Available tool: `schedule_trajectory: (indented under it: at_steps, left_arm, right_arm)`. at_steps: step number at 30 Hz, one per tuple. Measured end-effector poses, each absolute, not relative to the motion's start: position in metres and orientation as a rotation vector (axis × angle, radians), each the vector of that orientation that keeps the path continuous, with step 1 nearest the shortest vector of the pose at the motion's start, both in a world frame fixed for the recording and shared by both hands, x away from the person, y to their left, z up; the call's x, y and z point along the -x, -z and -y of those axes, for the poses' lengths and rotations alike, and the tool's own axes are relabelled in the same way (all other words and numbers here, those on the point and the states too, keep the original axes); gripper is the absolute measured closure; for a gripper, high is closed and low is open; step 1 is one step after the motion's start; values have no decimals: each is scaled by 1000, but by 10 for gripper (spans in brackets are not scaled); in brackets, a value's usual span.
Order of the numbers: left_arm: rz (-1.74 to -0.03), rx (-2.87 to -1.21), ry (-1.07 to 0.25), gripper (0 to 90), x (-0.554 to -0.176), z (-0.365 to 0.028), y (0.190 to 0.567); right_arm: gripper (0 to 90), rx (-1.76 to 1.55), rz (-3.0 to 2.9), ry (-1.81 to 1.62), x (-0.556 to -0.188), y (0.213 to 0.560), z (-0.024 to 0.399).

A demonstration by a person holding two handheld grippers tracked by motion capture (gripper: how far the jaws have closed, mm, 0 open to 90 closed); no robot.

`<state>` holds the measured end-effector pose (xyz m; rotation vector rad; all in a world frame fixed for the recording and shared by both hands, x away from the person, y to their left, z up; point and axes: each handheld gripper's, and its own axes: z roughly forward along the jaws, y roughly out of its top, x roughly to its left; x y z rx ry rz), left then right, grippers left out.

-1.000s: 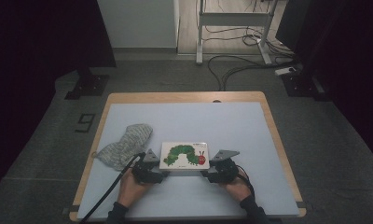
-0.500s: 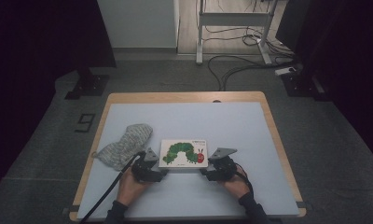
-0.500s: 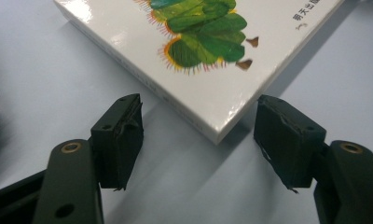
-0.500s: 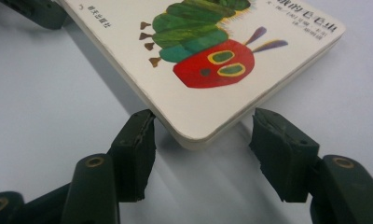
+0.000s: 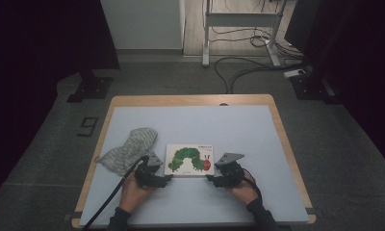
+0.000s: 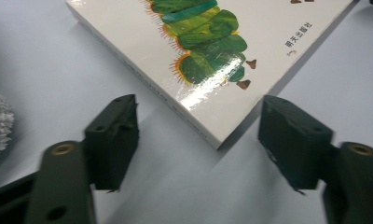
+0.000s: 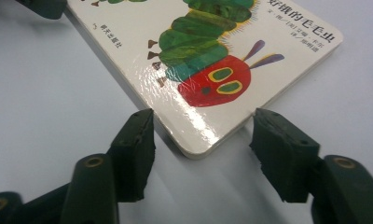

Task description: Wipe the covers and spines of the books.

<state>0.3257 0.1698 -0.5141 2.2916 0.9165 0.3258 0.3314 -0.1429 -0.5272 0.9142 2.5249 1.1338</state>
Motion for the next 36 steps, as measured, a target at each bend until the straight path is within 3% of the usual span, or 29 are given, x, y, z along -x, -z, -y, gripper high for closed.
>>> schedule_trajectory:
  at_steps: [2,7,16,26,36]
  left_arm:
    - [-925,-2285,-320,155,-326,-170,513]
    - [-913,-2292,-330,0,-320,-174,510]
    - [-899,-2255,-335,0,-303,-186,496]
    - [-873,-2249,-384,0,-276,-203,497]
    - [-918,-2232,-362,0,-267,-217,521]
  right_arm:
    - [321,-925,-2517,-1145,-331,527,145]
    - [163,-930,-2502,-1165,-330,523,150]
    - [49,-887,-2500,-1153,-319,507,161]
    - [19,-890,-2469,-1118,-306,500,189]
    - [14,-1026,-2406,-1092,-303,517,228]
